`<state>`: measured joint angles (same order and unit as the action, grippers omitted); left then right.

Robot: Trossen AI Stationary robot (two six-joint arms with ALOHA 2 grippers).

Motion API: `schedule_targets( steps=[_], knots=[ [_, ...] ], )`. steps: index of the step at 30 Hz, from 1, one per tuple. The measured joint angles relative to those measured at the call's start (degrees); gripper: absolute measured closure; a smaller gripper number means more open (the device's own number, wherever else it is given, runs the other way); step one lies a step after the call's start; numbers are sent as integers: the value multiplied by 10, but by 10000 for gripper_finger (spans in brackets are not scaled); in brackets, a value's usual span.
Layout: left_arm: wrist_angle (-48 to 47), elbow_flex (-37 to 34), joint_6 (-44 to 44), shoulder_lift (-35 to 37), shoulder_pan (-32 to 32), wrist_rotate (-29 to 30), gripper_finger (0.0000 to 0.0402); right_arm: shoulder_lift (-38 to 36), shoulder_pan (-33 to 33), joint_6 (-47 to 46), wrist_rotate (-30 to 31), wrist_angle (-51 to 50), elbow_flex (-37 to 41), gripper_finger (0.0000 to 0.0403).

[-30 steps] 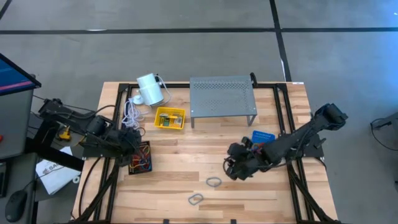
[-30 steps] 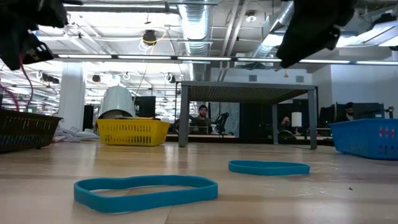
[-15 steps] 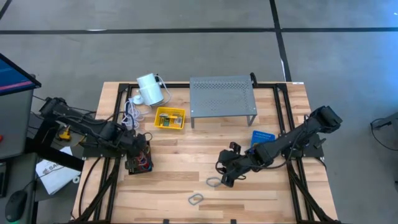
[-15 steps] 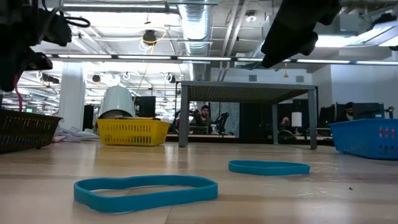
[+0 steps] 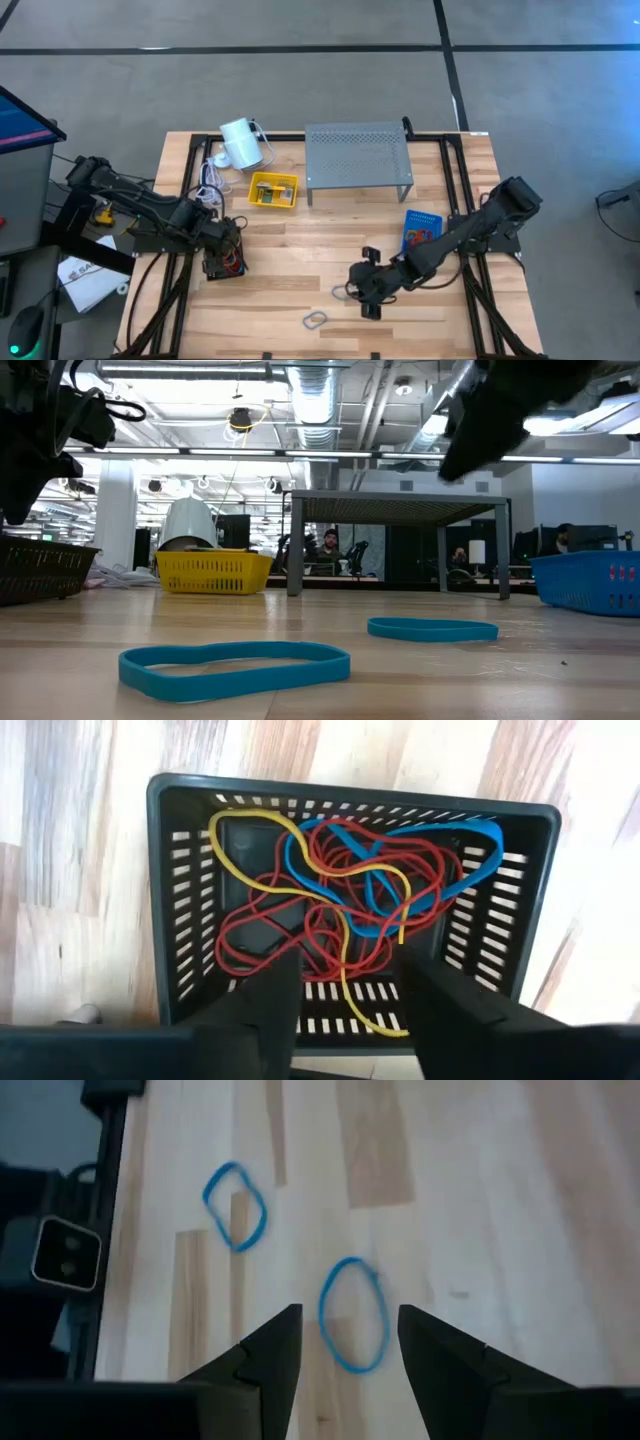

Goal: Pick & Place Office Desk Supplies
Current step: Put the blue rubber band into the black bin

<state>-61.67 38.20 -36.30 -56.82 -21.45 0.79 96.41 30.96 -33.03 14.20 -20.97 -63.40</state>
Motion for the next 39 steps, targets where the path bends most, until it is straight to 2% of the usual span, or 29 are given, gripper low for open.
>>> schedule_targets(
  steps=[7, 12, 22, 39],
  knots=[
    [22, 0, 0, 2, 0, -10, 197, 53, -12, 1, -24, 9, 0, 239],
    [104, 0, 11, 4, 0, -12, 181, 61, -18, 5, -26, 8, 0, 239],
    [246, 0, 84, 26, 0, -17, 178, 79, -17, 1, -65, 7, -2, 239],
    [472, 0, 201, 36, 0, -12, 179, 179, -9, 6, -97, -55, -74, 239]
  ],
)
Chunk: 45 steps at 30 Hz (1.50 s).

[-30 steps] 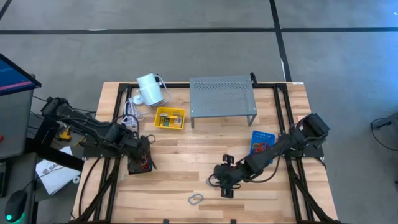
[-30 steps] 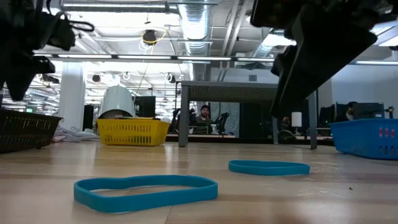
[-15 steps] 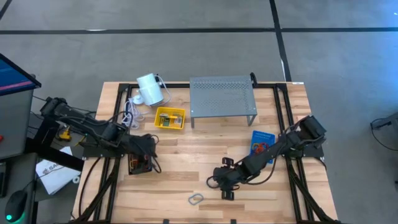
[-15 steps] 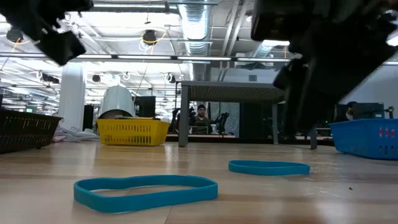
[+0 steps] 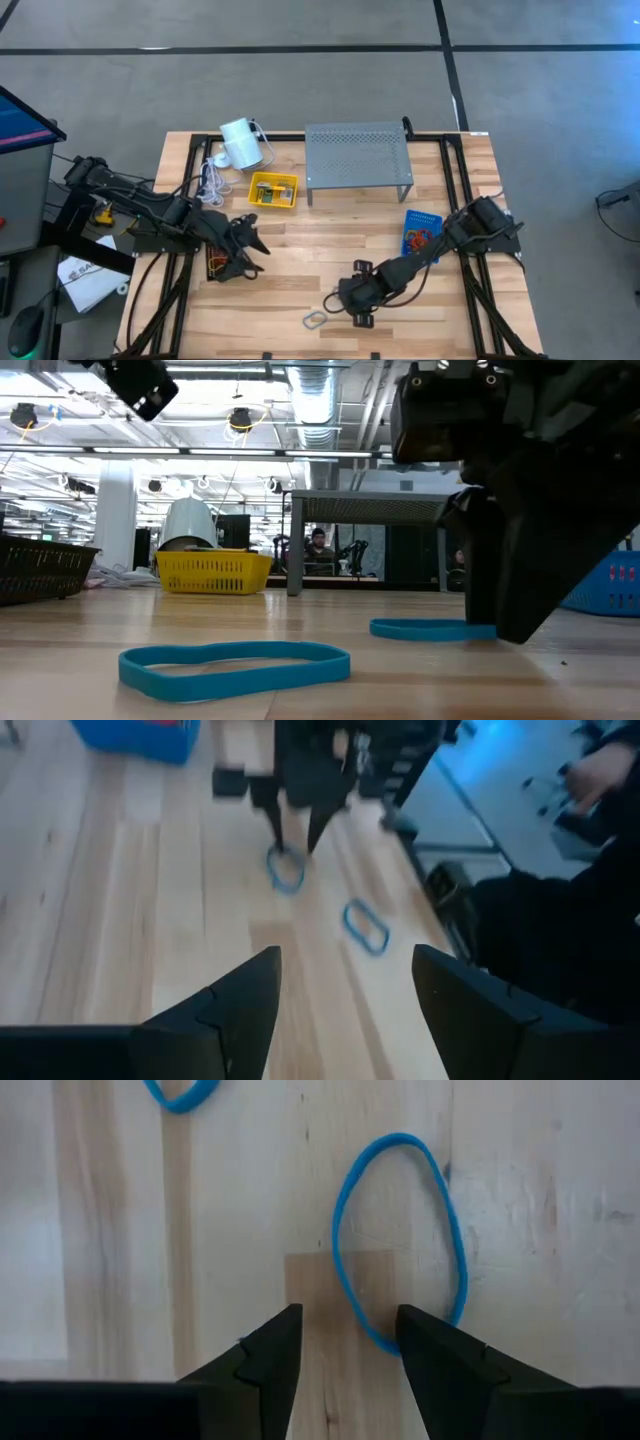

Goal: Pick & Place Office Desk Supplies
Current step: Put the blue rubber band into the black bin

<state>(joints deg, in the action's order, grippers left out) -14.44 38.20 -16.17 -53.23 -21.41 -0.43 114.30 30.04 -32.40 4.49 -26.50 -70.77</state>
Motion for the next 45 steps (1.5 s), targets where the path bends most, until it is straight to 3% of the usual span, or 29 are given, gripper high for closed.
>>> schedule_targets(
  steps=[6, 13, 27, 38, 45],
  knots=[
    [78, 0, 25, 0, 0, 0, 179, 24, 1, -4, 8, -23, -19, 262],
    [140, 0, 27, -1, 0, 10, 179, 21, -1, -28, 33, -34, -18, 390],
    [145, 0, 40, -1, 0, 41, 179, 2, -3, -68, 36, -42, -15, 402],
    [145, -1, 40, -2, 0, 66, 179, -109, 12, -92, 107, -65, -14, 403],
    [152, -1, 79, -50, 1, 82, 179, -173, 13, -78, 140, -65, -15, 403]
  ],
)
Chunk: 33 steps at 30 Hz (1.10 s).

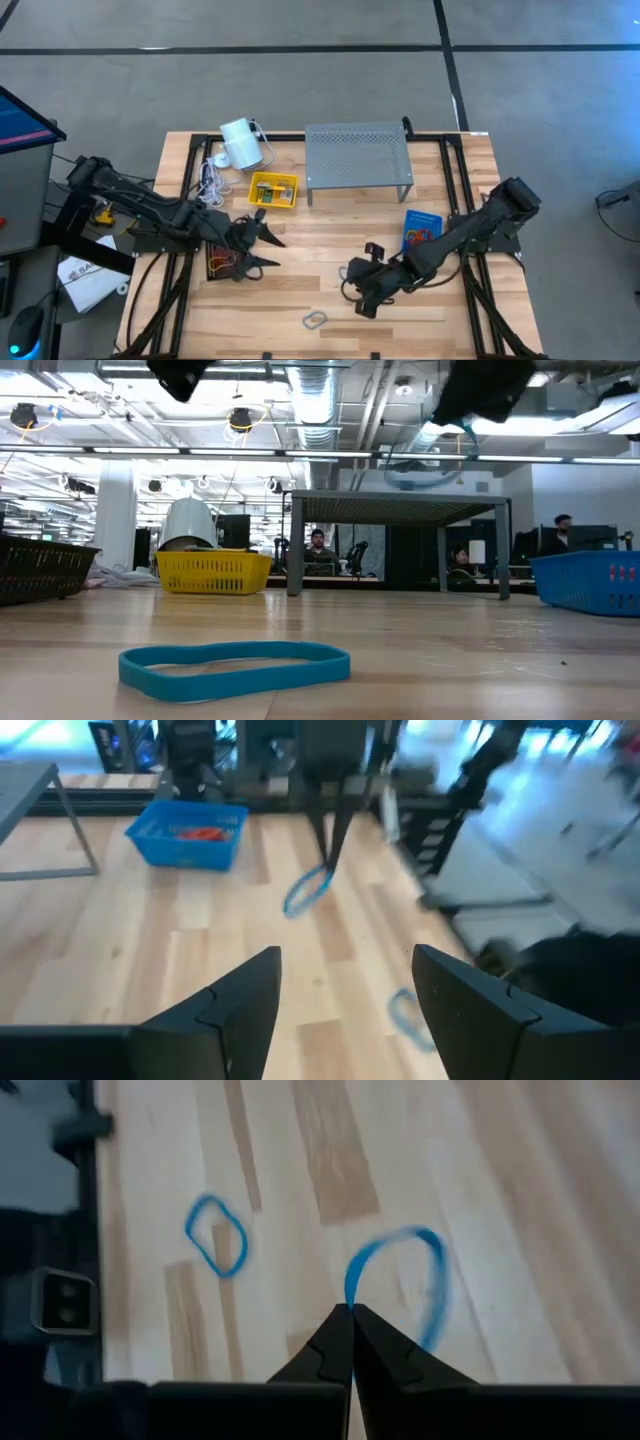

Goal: Pick & Place Office Desk Supplies
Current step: Put the blue rubber band into the black bin

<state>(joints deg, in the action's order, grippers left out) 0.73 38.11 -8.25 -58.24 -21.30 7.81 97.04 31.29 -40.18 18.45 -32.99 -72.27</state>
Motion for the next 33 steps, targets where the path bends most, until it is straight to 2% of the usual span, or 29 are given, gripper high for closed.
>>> schedule_targets(
  steps=[4, 14, 19, 22, 28, 33],
  knots=[
    [25, 0, 67, -58, 0, 26, 179, -26, -10, 17, 13, 9, 0, 403],
    [171, 0, 260, -194, 0, 81, 179, -44, -40, 106, 12, 110, 0, 403],
    [195, 0, 303, -207, 0, 129, 177, -43, -46, 121, 10, 129, 0, 403],
    [224, 0, 331, -206, 0, 136, 171, -43, -46, 123, 10, 139, 0, 403],
    [265, 0, 393, -206, 0, 136, 157, -43, -49, 146, 9, 179, -1, 403],
    [265, 0, 395, -206, 0, 98, 150, -43, -55, 170, 9, 202, -1, 403]
  ],
)
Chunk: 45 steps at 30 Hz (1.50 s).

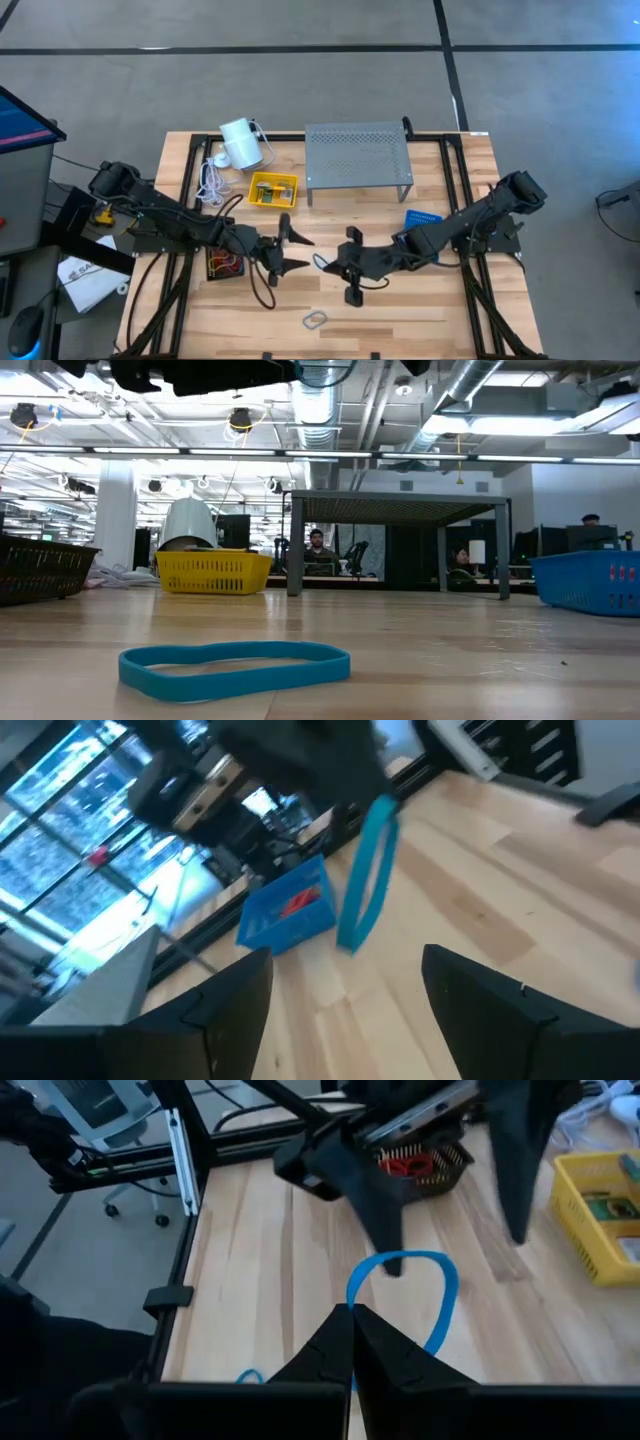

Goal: Pick & Place Office Desk Supplies
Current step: Put the blue rubber band into the black bin

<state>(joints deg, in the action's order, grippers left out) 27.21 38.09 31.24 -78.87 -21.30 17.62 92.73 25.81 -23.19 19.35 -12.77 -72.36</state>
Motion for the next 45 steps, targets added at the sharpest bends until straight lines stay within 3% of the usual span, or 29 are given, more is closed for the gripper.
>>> schedule_targets(
  steps=[18, 23, 30, 40, 45],
  knots=[
    [54, 0, -17, 0, -4, -68, 166, 0, -37, 43, -58, 59, 0, 403],
    [68, 0, -17, 0, -4, -87, 222, 0, -42, 52, -60, 62, 0, 403],
    [72, 0, -43, 0, -4, -89, 381, 0, -42, 70, -75, 86, 0, 403],
    [73, 0, -47, 0, -4, -88, 401, 0, -42, 73, -75, 86, 0, 401],
    [72, 0, -47, 0, -4, -85, 401, 3, -45, 67, -74, 88, 0, 363]
  ],
)
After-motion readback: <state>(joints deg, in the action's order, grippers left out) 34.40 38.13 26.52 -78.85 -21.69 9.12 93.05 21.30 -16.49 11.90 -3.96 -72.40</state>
